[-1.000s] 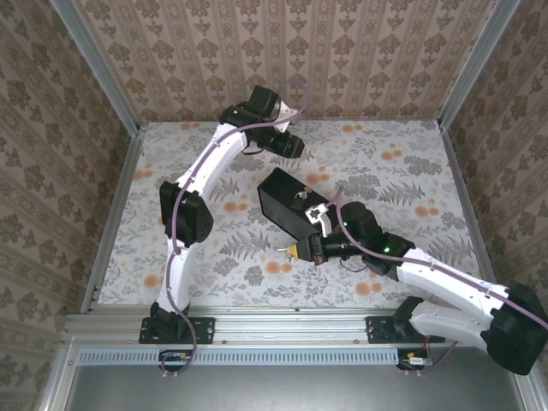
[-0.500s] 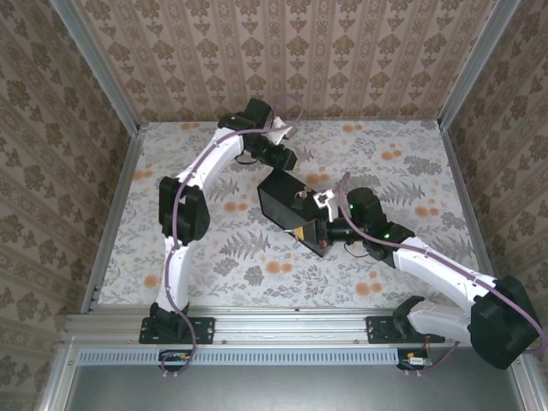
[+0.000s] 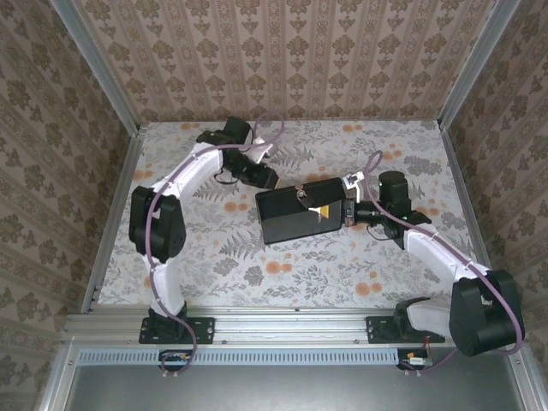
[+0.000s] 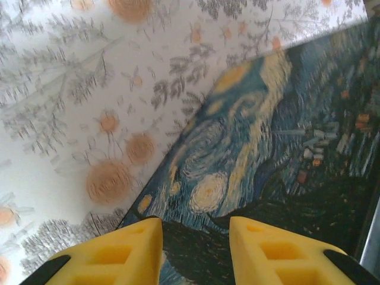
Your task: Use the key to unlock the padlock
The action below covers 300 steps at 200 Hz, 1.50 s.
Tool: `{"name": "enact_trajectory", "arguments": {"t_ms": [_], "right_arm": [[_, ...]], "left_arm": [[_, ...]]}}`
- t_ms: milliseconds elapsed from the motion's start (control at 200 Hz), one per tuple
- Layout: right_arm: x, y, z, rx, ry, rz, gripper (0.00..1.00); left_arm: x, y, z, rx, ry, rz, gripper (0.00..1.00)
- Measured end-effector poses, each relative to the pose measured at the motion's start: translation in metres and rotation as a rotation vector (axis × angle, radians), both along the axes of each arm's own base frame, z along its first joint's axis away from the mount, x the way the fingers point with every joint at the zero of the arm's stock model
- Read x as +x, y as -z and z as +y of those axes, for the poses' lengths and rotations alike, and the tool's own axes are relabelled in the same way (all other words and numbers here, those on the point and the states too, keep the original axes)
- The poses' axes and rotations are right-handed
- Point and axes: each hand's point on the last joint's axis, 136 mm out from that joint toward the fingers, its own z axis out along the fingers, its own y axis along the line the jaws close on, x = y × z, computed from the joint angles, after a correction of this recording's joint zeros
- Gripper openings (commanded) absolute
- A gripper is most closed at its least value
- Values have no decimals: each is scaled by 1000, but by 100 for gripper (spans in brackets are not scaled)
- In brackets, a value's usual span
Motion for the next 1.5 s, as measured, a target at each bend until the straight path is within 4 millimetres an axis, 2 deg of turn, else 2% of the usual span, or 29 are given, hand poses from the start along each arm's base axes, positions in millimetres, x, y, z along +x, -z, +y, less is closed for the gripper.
{"name": "enact_trajectory", "arguments": {"t_ms": [170, 315, 455, 515, 615, 665, 740, 800, 890, 960, 1030, 1135, 1265, 1500], "right_arm": [[5, 1, -6, 24, -6, 9, 0], [3, -7, -4, 38, -27, -1, 0], [-1, -15, -5, 30, -27, 14, 0], [-2, -17, -8, 17, -16, 30, 0], [-1, -16, -16, 3, 21, 58, 0], [1, -15, -21, -2, 51, 74, 0], [6, -16, -28, 1, 94, 93, 0], [10, -17, -33, 15, 136, 113, 0], [14, -16, -35, 56, 187, 162, 0], [14, -13, -36, 86, 221, 215, 0], [11, -12, -37, 101, 251, 261, 0], [7, -21, -40, 119, 290, 278, 0], [0, -30, -42, 132, 315, 282, 0], [-9, -22, -30, 116, 295, 343, 0]], "left_arm": [[-32, 9, 17, 12, -44, 43, 35], [-51, 10, 27, 27, -78, 49, 37], [-52, 1, 32, 41, -108, 15, 37], [-47, -4, 35, 61, -122, -13, 41], [-32, -25, 40, 98, -142, -101, 46], [-24, -42, 41, 101, -141, -169, 48], [-18, -74, 37, 98, -75, -330, 57], [-30, -96, 21, 98, 50, -494, 62], [-77, -115, -17, 55, 361, -729, 67], [-113, -111, -32, 11, 585, -844, 71], [-126, -100, -32, -13, 729, -895, 73], [-118, -90, -33, -34, 842, -916, 74], [-98, -81, -49, -57, 947, -926, 75], [-86, -63, -72, -125, 1069, -847, 74]]}}
